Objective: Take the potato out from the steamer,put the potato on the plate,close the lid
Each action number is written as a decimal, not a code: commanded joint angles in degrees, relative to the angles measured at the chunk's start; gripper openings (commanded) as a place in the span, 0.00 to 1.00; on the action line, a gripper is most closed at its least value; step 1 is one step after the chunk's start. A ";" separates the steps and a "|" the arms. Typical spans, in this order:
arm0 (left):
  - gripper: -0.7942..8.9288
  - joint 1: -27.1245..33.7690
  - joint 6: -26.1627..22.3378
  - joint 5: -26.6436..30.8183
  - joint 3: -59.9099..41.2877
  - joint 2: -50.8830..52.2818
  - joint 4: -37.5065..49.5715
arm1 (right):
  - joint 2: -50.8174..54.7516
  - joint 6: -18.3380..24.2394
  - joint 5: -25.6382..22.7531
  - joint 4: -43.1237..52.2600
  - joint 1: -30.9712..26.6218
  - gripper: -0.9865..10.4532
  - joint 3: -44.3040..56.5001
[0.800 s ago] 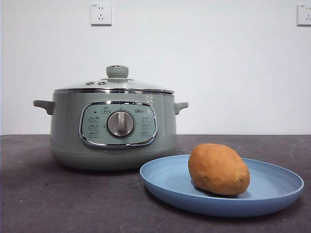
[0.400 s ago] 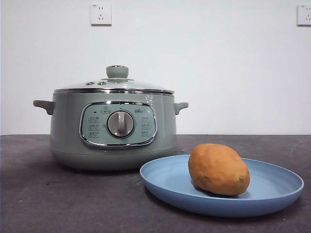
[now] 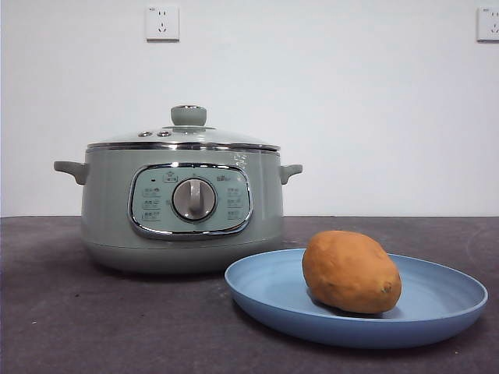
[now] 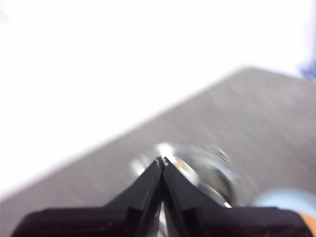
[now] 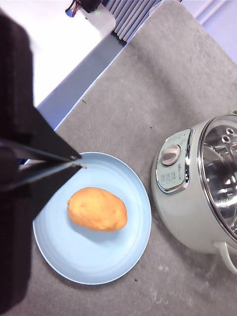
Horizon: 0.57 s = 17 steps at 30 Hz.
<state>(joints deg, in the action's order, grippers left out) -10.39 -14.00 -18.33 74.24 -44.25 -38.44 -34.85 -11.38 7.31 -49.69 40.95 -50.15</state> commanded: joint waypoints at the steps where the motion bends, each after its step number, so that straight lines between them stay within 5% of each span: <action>1: 0.08 3.45 -0.85 0.76 -8.11 5.66 8.57 | 0.04 -0.33 -0.15 0.26 0.04 0.09 -0.02; 10: 0.08 9.11 2.51 4.81 -38.84 22.99 29.99 | 0.04 -0.33 -0.15 0.26 0.04 0.09 -0.02; 17: 0.08 9.77 6.14 7.08 -56.65 31.98 37.42 | 0.04 -0.33 -0.15 0.26 0.04 0.09 -0.02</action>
<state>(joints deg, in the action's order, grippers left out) -0.84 -9.37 -11.35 19.05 -12.64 -1.67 -34.85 -11.38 7.31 -49.69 40.95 -50.15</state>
